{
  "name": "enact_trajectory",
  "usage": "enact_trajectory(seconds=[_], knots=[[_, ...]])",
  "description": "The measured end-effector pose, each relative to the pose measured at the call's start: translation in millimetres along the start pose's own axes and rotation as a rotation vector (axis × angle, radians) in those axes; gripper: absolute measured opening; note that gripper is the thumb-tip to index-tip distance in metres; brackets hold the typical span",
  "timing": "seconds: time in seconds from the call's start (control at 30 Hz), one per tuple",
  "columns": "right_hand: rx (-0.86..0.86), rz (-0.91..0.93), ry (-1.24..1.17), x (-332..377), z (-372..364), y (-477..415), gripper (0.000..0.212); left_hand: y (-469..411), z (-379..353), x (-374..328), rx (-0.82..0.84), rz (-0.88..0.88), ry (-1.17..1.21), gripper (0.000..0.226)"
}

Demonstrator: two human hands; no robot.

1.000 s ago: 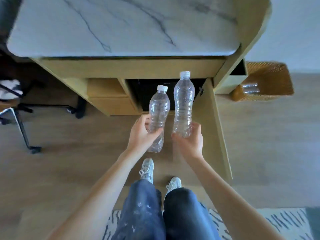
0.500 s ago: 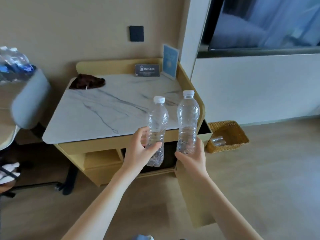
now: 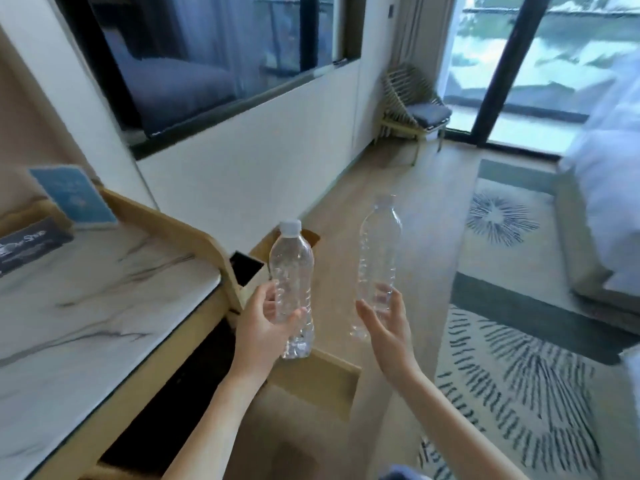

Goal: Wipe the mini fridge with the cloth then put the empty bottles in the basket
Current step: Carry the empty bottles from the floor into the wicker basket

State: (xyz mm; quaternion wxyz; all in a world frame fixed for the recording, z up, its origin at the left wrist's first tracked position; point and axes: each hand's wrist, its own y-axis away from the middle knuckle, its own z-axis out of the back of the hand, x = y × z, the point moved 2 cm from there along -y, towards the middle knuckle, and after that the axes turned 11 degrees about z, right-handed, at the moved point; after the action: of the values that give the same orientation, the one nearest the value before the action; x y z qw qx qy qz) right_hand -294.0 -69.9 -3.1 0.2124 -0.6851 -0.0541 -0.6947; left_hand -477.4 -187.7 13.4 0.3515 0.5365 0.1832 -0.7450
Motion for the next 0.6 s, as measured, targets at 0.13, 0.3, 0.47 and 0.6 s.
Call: enact_trajectory(seconds=[0.13, 0.3, 0.47, 0.6], knots=[[-0.155, 0.001, 0.097, -6.2, 82.3, 1.9, 0.064, -5.4, -83.1, -31.6, 0.161, -0.095, -0.088, 0.061], [-0.302, -0.06, 0.128, -25.6, 189.5, -1.1, 0.067, -2.3, -200.4, -69.6, 0.372, -0.168, -0.136, 0.067], [-0.335, -0.094, 0.131, -45.3, 303.9, -27.9, 0.072, 3.0, -326.3, -112.6, 0.476, -0.187, -0.098, 0.058], [-0.325, -0.083, 0.188, -51.5, 386.7, -57.8, 0.075, 6.0, -414.2, -153.0, 0.509, -0.185, -0.076, 0.063]])
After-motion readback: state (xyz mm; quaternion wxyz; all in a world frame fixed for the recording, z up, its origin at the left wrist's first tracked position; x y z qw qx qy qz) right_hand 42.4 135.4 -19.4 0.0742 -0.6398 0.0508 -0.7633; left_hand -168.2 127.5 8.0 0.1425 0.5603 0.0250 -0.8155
